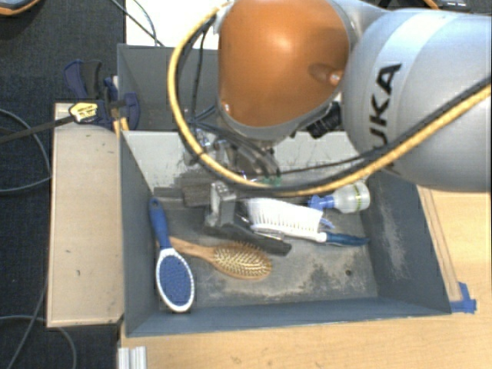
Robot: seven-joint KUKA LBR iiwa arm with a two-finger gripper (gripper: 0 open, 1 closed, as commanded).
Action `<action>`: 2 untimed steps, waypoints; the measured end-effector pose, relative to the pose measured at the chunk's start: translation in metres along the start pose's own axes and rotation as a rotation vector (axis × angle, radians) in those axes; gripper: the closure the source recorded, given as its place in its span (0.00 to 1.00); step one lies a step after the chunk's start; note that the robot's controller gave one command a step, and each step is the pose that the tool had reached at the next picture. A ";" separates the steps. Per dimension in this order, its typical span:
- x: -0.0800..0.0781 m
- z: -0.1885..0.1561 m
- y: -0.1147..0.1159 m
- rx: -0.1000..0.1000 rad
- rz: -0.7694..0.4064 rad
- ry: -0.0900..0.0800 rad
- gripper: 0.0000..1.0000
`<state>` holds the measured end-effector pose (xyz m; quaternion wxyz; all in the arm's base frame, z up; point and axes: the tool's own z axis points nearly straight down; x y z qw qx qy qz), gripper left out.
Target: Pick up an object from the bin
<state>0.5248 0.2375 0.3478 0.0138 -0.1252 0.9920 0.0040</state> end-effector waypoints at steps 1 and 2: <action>0.014 0.015 0.007 0.002 0.372 0.006 0.00; 0.018 0.041 0.006 0.000 0.075 0.000 0.00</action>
Offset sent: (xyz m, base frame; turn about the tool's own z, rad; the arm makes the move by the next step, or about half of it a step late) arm -0.0193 0.0006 -0.0473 0.0639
